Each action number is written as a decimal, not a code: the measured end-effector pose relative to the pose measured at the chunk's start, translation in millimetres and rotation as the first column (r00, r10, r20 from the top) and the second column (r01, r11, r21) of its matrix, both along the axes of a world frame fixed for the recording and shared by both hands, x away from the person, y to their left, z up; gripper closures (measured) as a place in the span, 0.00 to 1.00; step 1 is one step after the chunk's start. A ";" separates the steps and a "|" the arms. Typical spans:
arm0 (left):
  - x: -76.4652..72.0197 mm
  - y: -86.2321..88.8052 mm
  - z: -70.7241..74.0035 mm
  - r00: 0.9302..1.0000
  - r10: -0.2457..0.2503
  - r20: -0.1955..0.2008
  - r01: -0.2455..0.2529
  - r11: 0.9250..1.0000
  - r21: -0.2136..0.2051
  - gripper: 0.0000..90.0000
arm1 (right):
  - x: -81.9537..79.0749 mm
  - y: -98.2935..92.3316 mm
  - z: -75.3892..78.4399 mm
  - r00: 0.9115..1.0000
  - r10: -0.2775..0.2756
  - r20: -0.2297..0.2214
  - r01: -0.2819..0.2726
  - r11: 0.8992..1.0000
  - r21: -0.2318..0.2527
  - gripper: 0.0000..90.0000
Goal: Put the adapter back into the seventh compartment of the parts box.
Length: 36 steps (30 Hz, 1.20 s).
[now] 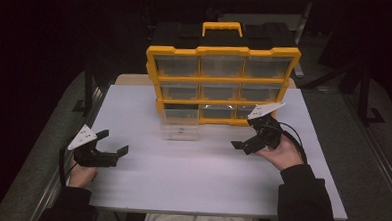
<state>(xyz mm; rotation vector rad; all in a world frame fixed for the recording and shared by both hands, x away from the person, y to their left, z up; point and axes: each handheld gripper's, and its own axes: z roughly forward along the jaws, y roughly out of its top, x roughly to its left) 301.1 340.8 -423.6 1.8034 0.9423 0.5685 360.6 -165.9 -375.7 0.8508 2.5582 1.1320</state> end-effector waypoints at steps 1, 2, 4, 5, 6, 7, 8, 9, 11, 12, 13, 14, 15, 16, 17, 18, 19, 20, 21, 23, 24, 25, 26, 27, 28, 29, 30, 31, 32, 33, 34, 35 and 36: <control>0.0 0.0 0.0 1.000 0.000 0.000 0.000 1.000 0.000 0.00 | 0.0 0.0 0.0 1.000 0.000 0.000 0.000 1.000 0.000 0.00; -0.1 -0.2 -0.1 1.000 0.001 0.000 -0.001 1.000 -0.001 0.00 | -0.6 -2.1 -1.4 1.000 -0.003 0.002 0.003 1.000 0.005 0.00; 0.1 -0.2 -0.1 1.000 0.001 0.001 -0.001 1.000 -0.002 0.00 | -2.6 -6.9 -4.3 1.000 -0.011 -0.001 0.011 1.000 0.016 0.00; 0.1 -0.2 -0.2 1.000 0.001 0.001 -0.001 1.000 -0.002 0.00 | -3.4 -8.4 -4.7 1.000 -0.015 -0.001 0.015 1.000 0.020 0.00; 0.1 -0.2 -0.2 1.000 0.001 0.000 -0.001 1.000 -0.001 0.00 | -3.4 -8.4 -4.7 1.000 -0.015 -0.001 0.015 1.000 0.020 0.00; 0.1 -0.2 -0.2 1.000 0.001 0.000 -0.001 1.000 -0.002 0.00 | -4.8 -11.0 -5.2 1.000 -0.018 0.001 0.018 0.999 0.029 0.00; 0.0 -0.2 -0.2 1.000 0.002 0.000 -0.002 1.000 0.000 0.00 | -4.8 -11.0 -5.2 1.000 -0.018 0.001 0.018 0.999 0.029 0.00; -0.1 -0.1 -0.1 1.000 0.001 0.000 -0.001 1.000 -0.001 0.00 | -5.5 -12.2 -5.4 1.000 -0.021 0.003 0.020 0.999 0.029 0.00; -0.2 -0.2 -0.1 1.000 0.002 0.001 -0.002 1.000 -0.002 0.00 | -7.5 -15.9 -6.7 1.000 -0.029 0.000 0.029 0.999 0.040 0.00; -0.1 -0.3 -0.1 1.000 0.000 0.002 0.000 1.000 -0.001 0.00 | -7.5 -15.9 -6.7 1.000 -0.029 0.000 0.029 0.999 0.040 0.00; -0.2 -0.4 -0.1 1.000 0.001 0.001 -0.001 1.000 0.001 0.00 | -8.5 -17.3 -7.4 0.999 -0.033 -0.003 0.033 0.998 0.045 0.00; -0.2 -0.6 -0.1 1.000 0.001 0.001 -0.001 1.000 0.000 0.00 | -9.3 -18.8 -8.5 0.999 -0.035 -0.002 0.035 0.998 0.048 0.00; -0.2 -0.5 -0.1 1.000 0.000 0.001 0.000 1.000 0.000 0.00 | -11.2 -22.1 -11.0 0.999 -0.041 -0.002 0.041 0.997 0.058 0.00; -0.3 -0.4 0.0 1.000 0.000 0.001 0.000 1.000 0.000 0.00 | -12.2 -23.9 -12.4 0.999 -0.045 -0.004 0.046 0.997 0.062 0.00; -0.4 -0.2 0.1 1.000 0.000 0.000 0.000 1.000 0.000 0.00 | -12.2 -23.9 -12.4 0.999 -0.045 -0.004 0.046 0.997 0.062 0.00; -0.5 -0.2 0.1 1.000 0.001 0.000 -0.001 1.000 -0.002 0.00 | -13.1 -25.5 -13.8 0.999 -0.049 -0.007 0.050 0.997 0.064 0.00; -0.7 -0.1 0.1 1.000 0.002 -0.001 -0.002 1.000 -0.004 0.00 | -15.0 -29.0 -16.4 0.998 -0.056 -0.008 0.056 0.996 0.071 0.00; -0.8 -0.1 0.0 1.000 0.004 -0.001 -0.004 1.000 -0.004 0.00 | -15.0 -29.0 -16.4 0.998 -0.056 -0.008 0.056 0.996 0.071 0.00; -1.0 -0.1 0.0 1.000 0.004 -0.002 -0.004 1.000 -0.004 0.00 | -16.1 -30.8 -17.6 0.998 -0.060 -0.008 0.061 0.995 0.075 0.00; -1.0 -0.1 -0.1 1.000 0.005 -0.002 -0.005 1.000 -0.004 0.00 | -19.5 -34.8 -20.2 0.997 -0.072 0.000 0.071 0.994 0.082 0.00; -1.0 0.0 -0.1 1.000 0.005 -0.002 -0.005 1.000 -0.005 0.00 | -21.1 -36.6 -21.4 0.997 -0.075 0.000 0.075 0.994 0.084 0.00; -1.1 0.0 -0.1 1.000 0.005 -0.002 -0.005 1.000 -0.005 0.00 | -22.7 -38.3 -22.7 0.997 -0.079 0.000 0.079 0.993 0.089 0.00; -1.2 -0.1 0.0 1.000 0.005 -0.002 -0.005 1.000 -0.003 0.00 | -25.6 -41.8 -25.2 0.996 -0.090 0.004 0.089 0.991 0.100 0.00; -1.4 -0.1 0.1 1.000 0.005 -0.001 -0.005 1.000 -0.003 0.00 | -25.6 -41.8 -25.2 0.996 -0.090 0.004 0.089 0.991 0.100 0.00; -1.4 -0.1 0.1 1.000 0.005 -0.001 -0.005 1.000 -0.003 0.00 | -27.0 -43.5 -26.4 0.995 -0.096 0.002 0.095 0.990 0.105 0.00; -1.4 -0.1 0.1 1.000 0.005 -0.002 -0.005 1.000 -0.002 0.00 | -28.2 -45.1 -27.8 0.995 -0.100 0.003 0.099 0.989 0.110 0.00; -1.5 -0.2 0.1 1.000 0.006 -0.002 -0.006 1.000 -0.001 0.00 | -29.4 -46.6 -29.0 0.995 -0.105 0.002 0.104 0.988 0.113 0.00; -1.6 -0.2 0.0 1.000 0.005 -0.002 -0.005 1.000 -0.001 0.00 | -30.5 -48.2 -30.2 0.994 -0.107 0.002 0.106 0.988 0.116 0.00; -1.5 -0.2 -0.1 1.000 0.005 -0.002 -0.005 1.000 -0.001 0.00 | -31.5 -49.7 -31.5 0.994 -0.110 0.004 0.108 0.987 0.121 0.00; -1.5 -0.3 -0.2 1.000 0.006 -0.003 -0.006 1.000 0.000 0.00 | -32.6 -51.3 -32.6 0.993 -0.115 0.005 0.113 0.986 0.123 0.00; -1.4 -0.4 -0.3 1.000 0.004 -0.003 -0.004 1.000 0.002 0.00 | -34.6 -54.3 -35.4 0.992 -0.123 0.009 0.121 0.984 0.129 0.00; -1.4 -0.7 -0.6 1.000 0.004 -0.006 -0.004 1.000 0.000 0.00 | -34.6 -54.3 -35.4 0.992 -0.123 0.009 0.121 0.984 0.129 0.00; -1.4 -0.9 -0.8 1.000 0.002 -0.007 -0.002 1.000 0.002 0.00 | -35.5 -55.6 -36.8 0.992 -0.127 0.007 0.125 0.984 0.126 0.00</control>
